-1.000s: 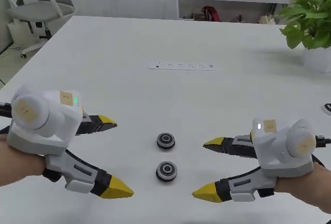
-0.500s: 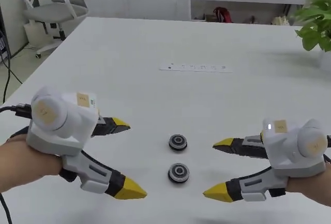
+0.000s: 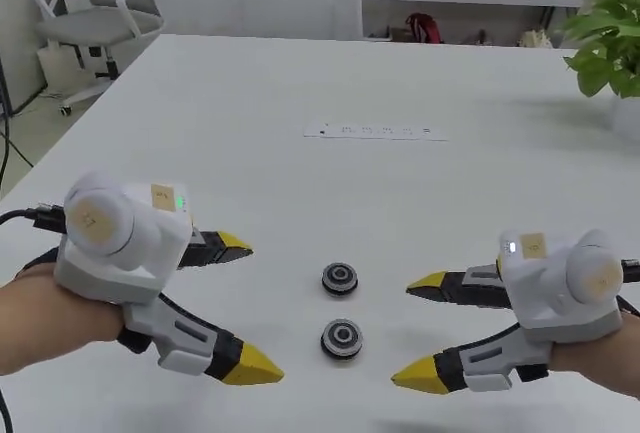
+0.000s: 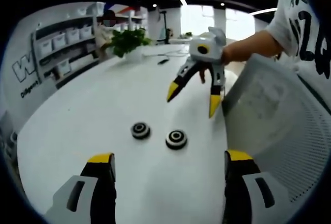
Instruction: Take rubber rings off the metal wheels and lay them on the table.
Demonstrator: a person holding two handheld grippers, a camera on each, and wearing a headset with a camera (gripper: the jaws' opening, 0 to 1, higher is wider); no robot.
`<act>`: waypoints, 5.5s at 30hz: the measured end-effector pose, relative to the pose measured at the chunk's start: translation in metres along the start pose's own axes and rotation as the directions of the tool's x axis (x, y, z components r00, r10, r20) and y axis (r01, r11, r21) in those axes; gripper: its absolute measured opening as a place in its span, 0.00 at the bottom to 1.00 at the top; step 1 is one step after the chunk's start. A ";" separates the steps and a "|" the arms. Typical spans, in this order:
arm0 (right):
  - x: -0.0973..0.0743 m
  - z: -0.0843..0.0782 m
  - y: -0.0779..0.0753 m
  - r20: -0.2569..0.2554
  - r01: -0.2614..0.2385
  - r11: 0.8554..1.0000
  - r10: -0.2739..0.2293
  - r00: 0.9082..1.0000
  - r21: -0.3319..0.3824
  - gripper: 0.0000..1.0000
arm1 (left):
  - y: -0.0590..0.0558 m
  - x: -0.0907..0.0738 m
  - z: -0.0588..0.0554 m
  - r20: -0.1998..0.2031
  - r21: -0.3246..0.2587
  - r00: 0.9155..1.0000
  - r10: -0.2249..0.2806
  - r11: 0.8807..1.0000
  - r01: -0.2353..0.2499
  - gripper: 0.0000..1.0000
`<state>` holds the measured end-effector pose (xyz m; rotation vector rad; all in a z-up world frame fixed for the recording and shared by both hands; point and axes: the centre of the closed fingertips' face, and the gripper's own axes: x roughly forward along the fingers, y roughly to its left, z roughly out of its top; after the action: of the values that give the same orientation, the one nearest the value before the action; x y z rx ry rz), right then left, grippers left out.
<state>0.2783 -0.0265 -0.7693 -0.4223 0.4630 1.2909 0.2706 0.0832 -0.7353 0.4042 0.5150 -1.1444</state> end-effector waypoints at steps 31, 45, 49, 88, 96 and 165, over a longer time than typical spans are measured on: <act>0.015 -0.001 0.004 -0.005 -0.058 0.998 0.058 0.998 -0.008 0.48 | -0.003 0.022 -0.005 -0.022 0.002 0.998 -0.059 0.998 0.059 0.74; 0.023 0.001 0.003 0.010 -0.089 0.996 0.088 0.996 0.017 0.39 | -0.003 0.029 -0.008 -0.031 -0.016 0.997 -0.076 0.997 0.075 0.67; 0.028 -0.007 0.004 -0.018 -0.098 0.995 0.098 0.995 0.006 0.36 | -0.003 0.032 -0.008 -0.030 -0.022 0.996 -0.081 0.997 0.080 0.66; 0.047 -0.001 0.008 -0.026 -0.139 0.990 0.140 0.990 0.036 0.31 | -0.007 0.062 0.000 -0.045 -0.012 0.989 -0.140 0.990 0.140 0.43; 0.048 -0.002 0.008 -0.024 -0.135 0.990 0.136 0.990 0.040 0.32 | -0.012 0.072 -0.001 -0.052 -0.012 0.987 -0.153 0.988 0.152 0.38; 0.060 -0.001 0.005 0.037 -0.061 0.992 0.058 0.998 0.107 0.24 | -0.014 0.089 -0.005 0.076 0.022 0.993 -0.090 0.996 0.088 0.13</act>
<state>0.2857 0.0226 -0.8035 -0.2976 0.5181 1.3219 0.2855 0.0141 -0.7918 0.3544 0.4585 -1.2470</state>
